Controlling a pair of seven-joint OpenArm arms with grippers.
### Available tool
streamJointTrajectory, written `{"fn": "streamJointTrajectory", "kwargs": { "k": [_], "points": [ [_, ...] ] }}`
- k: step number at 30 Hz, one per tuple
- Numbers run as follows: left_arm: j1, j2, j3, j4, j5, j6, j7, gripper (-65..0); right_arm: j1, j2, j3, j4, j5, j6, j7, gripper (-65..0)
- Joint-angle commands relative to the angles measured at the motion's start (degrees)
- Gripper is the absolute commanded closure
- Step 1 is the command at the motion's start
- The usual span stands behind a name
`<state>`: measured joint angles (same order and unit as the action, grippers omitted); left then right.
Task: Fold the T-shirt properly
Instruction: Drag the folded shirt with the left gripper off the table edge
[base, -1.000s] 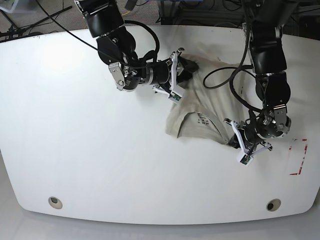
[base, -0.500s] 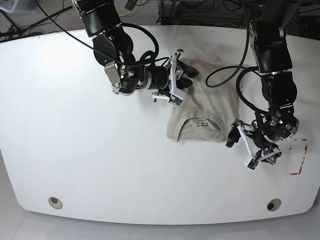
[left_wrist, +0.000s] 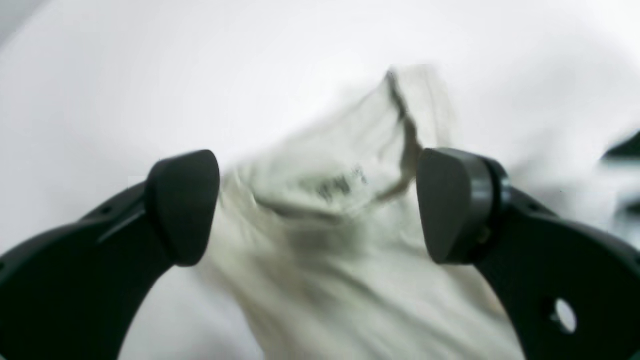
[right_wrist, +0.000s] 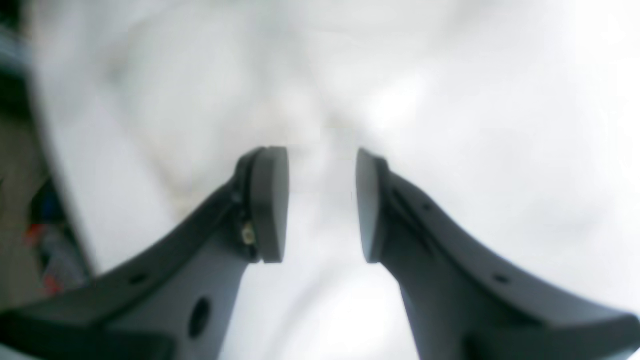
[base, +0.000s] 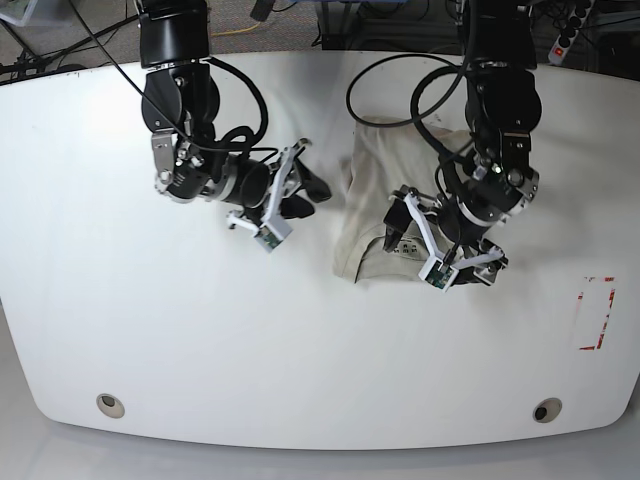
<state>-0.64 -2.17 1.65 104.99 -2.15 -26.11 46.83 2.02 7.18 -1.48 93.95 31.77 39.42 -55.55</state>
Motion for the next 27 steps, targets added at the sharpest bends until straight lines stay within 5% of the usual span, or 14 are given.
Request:
{"fn": "streamJointTrajectory", "kwargs": {
  "k": [1, 4, 12, 18, 22, 27],
  "points": [
    [0.7, 0.5, 1.2, 2.8, -0.8, 5.8, -1.5, -58.6, 1.3, 0.2, 2.9, 0.8, 1.5, 0.6, 1.6, -20.8],
    [3.8, 0.5, 1.6, 4.5, -0.9, 13.3, -1.6, -58.6, 1.5, 1.0, 5.2, -0.1, 1.5, 0.6, 1.6, -20.8],
    [12.2, 2.3, 4.3, 3.3, -0.7, 22.3, -11.3, -58.9, 2.6, 1.7, 8.7, -4.5, 1.8, 0.6, 1.6, -20.8],
    [13.6, 1.7, 6.1, -5.9, -0.8, 23.1, -13.6, -59.0, 2.6, 1.6, 8.8, -4.4, 1.8, 0.6, 1.6, -20.8],
    [11.6, 1.5, 1.6, -11.6, -0.8, 22.7, -13.6, -59.2, 2.7, 1.6, 8.7, -4.3, 1.8, 0.6, 1.6, -20.8],
    [9.0, -3.1, -7.4, -14.8, -0.8, 16.2, -13.3, -59.3, 2.9, 1.7, 8.7, -4.1, 1.8, 0.6, 1.6, -20.8]
  ]
}}
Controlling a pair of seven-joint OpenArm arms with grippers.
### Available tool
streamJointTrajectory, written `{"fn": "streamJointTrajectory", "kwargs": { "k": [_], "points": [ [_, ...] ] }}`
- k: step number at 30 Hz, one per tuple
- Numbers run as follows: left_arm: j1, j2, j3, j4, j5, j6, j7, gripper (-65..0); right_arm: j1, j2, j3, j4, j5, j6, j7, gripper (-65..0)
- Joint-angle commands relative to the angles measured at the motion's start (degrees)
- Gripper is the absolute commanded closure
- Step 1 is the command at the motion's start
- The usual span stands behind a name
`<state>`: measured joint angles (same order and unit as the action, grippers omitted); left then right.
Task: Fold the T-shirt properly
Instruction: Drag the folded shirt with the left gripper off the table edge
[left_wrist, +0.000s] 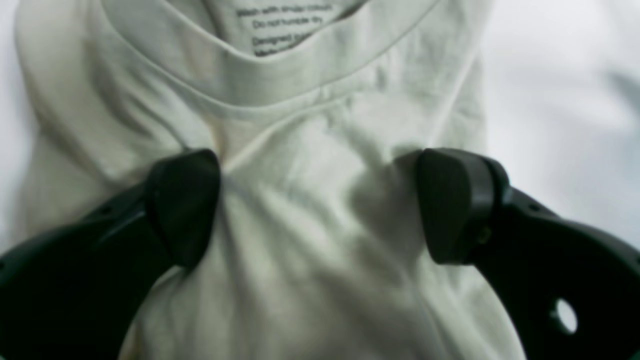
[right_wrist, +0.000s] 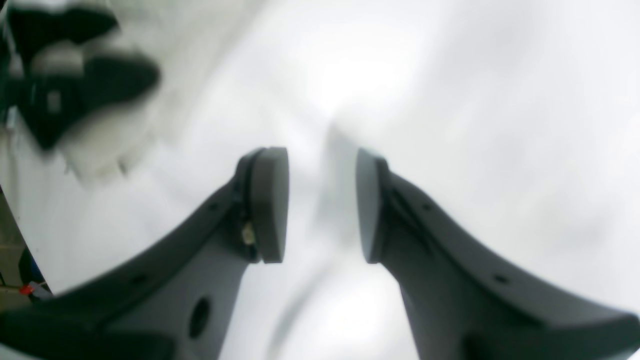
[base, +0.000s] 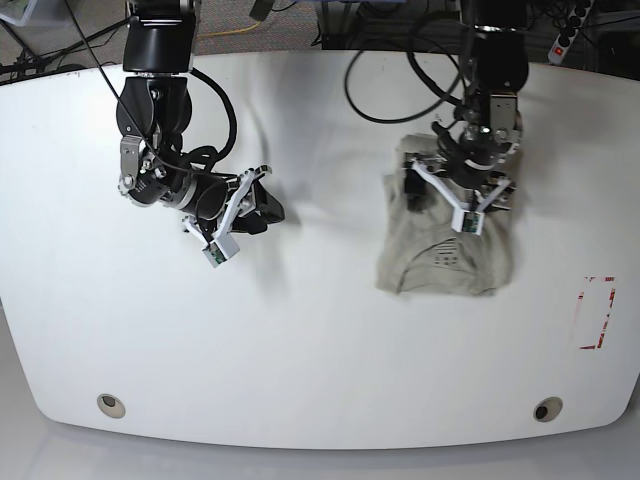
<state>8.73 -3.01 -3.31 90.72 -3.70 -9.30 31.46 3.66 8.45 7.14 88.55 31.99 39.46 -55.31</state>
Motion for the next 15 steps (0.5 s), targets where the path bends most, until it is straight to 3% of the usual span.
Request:
{"fn": "streamJointTrajectory", "kwargs": {
  "k": [1, 12, 15],
  "points": [
    [-0.6, -3.0, -3.7, -1.0, 0.8, -1.6, 2.1, -59.3, 1.3, 0.4, 0.1, 1.3, 1.6, 0.5, 1.4, -20.8],
    [-1.1, -19.1, -18.3, -12.8, 0.6, -12.9, 1.7, -59.3, 1.4, 0.4, 0.0, 1.3, 1.6, 0.5, 1.4, -20.8],
    [-1.1, -22.8, -22.1, -19.3, 0.6, -16.1, -0.6, -59.3, 1.4, 0.4, -0.1, 1.3, 1.6, 0.5, 1.4, -20.8]
  ]
}}
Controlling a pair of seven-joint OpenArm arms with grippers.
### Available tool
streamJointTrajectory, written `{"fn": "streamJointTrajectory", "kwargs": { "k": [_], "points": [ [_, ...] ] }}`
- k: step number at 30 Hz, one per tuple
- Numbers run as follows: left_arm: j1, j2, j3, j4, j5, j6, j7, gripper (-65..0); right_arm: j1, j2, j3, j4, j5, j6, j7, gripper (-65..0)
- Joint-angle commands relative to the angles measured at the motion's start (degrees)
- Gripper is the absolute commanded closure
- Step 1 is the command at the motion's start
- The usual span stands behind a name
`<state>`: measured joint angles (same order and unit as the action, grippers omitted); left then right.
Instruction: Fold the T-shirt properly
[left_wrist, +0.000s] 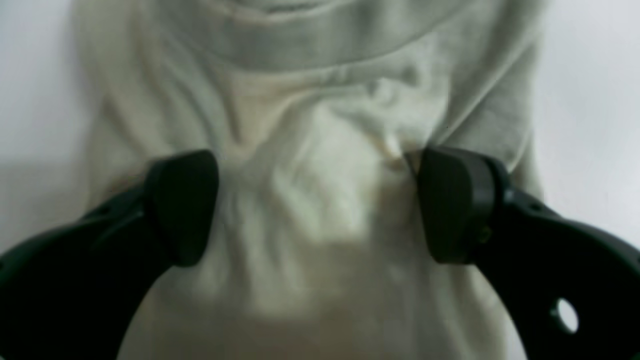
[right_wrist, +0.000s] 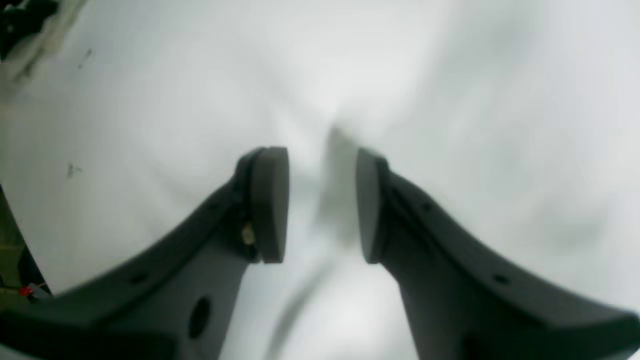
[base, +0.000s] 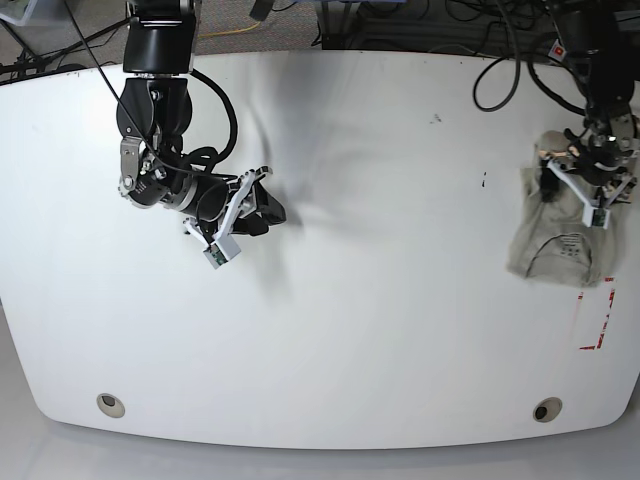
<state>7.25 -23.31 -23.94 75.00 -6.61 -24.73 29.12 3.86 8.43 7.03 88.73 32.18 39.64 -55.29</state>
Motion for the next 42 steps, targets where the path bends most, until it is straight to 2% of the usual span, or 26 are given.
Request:
{"fn": "streamJointTrajectory", "kwargs": {
  "k": [1, 3, 8, 11, 16, 22, 27, 29, 33, 35, 39, 42],
  "points": [
    [0.5, -3.5, -2.6, -5.9, 3.5, -1.3, -0.1, -59.3, 1.2, 0.4, 0.0, 1.2, 1.4, 0.4, 1.4, -20.8],
    [1.2, -5.4, -4.7, -10.1, 3.5, -2.9, -3.4, -59.3, 1.2, 0.4, 0.0, 1.2, 1.4, 0.4, 1.4, -20.8],
    [4.9, -7.5, -9.7, -11.4, 3.4, -6.9, -4.5, -59.3, 1.2, 0.4, 0.0, 1.2, 1.3, 0.4, 1.4, -20.8],
    [7.6, -7.5, -12.7, -8.4, 3.4, -8.9, -4.5, -59.3, 1.2, 0.5, 0.0, 1.7, 1.1, 0.4, 1.4, -20.8],
    [10.9, -7.2, -15.2, 2.3, 3.4, -9.9, -4.3, -59.3, 0.9, 0.5, 0.0, 5.0, 1.0, 0.4, 1.4, -20.6],
    [11.8, -1.9, -15.4, 18.1, 3.4, -9.8, 1.4, -59.3, 1.1, 3.0, 0.1, 6.8, 0.9, 0.4, 1.7, -20.5],
    [10.1, 4.8, -12.6, 26.8, 3.7, -9.2, 1.6, -59.3, 1.1, 5.9, 0.4, 6.8, 0.5, 0.4, 5.4, -20.5],
    [8.4, 7.4, -10.7, 29.0, 3.7, -7.1, 1.5, -59.3, 0.7, 6.7, 0.5, 6.8, -1.6, 0.4, 8.9, -20.5],
    [7.2, 11.1, -5.7, 29.0, 3.8, 0.8, 0.6, -59.3, -2.1, 6.9, 2.9, 4.5, -7.9, 0.4, 18.5, -20.5],
    [6.2, 13.9, -2.7, 26.8, 3.8, 6.2, -2.2, -59.4, -4.3, 6.4, 5.2, 3.2, -12.3, 0.4, 25.9, -20.5],
    [7.8, 16.7, 1.4, 22.4, 4.6, 12.6, -11.6, -59.4, -8.2, 3.6, 8.0, 0.7, -22.9, 0.4, 40.1, -20.5],
    [11.2, 18.2, 5.9, 18.8, 8.2, 16.4, -22.3, -59.4, -10.9, 0.3, 12.1, -1.7, -31.4, 0.4, 50.9, -20.3]
  ]
}}
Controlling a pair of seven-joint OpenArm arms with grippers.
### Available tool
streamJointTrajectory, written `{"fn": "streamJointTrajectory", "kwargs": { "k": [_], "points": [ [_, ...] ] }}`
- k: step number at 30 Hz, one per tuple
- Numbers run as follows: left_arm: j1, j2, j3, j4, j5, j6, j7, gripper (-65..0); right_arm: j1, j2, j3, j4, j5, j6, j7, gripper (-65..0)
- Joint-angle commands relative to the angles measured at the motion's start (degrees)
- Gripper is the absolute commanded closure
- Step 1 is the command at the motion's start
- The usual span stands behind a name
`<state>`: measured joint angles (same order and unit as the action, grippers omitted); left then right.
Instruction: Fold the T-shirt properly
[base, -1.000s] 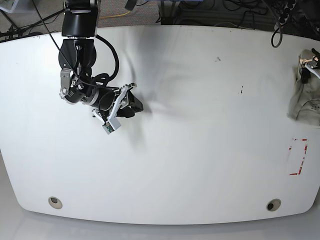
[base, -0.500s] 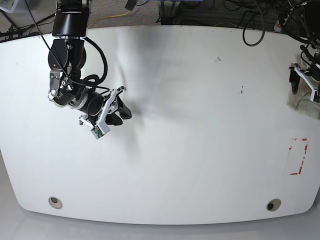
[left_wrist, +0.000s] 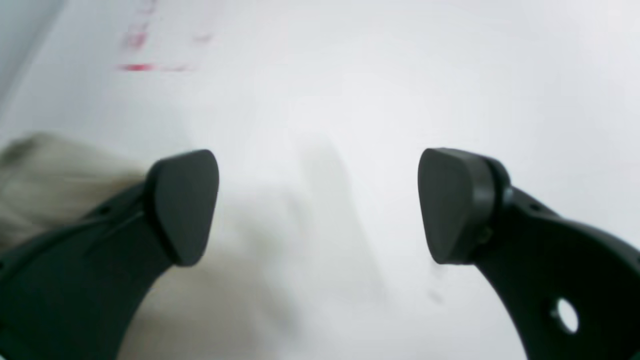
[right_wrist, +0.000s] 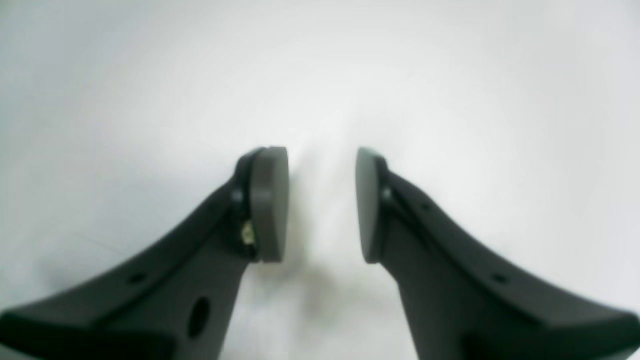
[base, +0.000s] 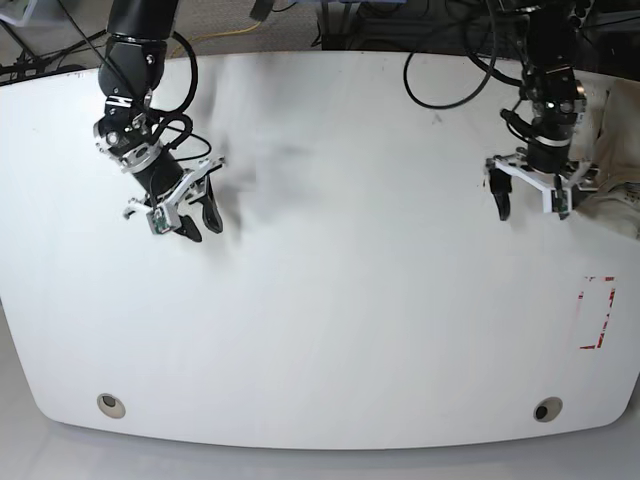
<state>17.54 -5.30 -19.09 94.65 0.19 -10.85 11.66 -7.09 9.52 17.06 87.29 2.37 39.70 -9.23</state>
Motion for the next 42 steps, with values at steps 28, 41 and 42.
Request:
{"fn": "streamJointTrajectory", "kwargs": {
  "k": [28, 41, 42],
  "points": [
    [51.0, 11.6, 7.6, 14.4, 4.6, 5.4, -16.9, -58.6, -47.4, -4.7, 9.3, 6.2, 8.3, 0.3, 18.9, -20.3],
    [37.6, 5.4, 10.1, -20.7, 4.6, 5.2, -16.9, -58.5, -41.7, -5.6, 5.8, -27.5, 1.3, 0.3, 27.8, -20.1],
    [36.2, 5.2, 10.1, -23.1, 4.6, 5.2, -16.9, -58.5, -40.2, -5.5, 5.8, -29.7, 0.8, 0.3, 28.1, -20.1]
  ]
}}
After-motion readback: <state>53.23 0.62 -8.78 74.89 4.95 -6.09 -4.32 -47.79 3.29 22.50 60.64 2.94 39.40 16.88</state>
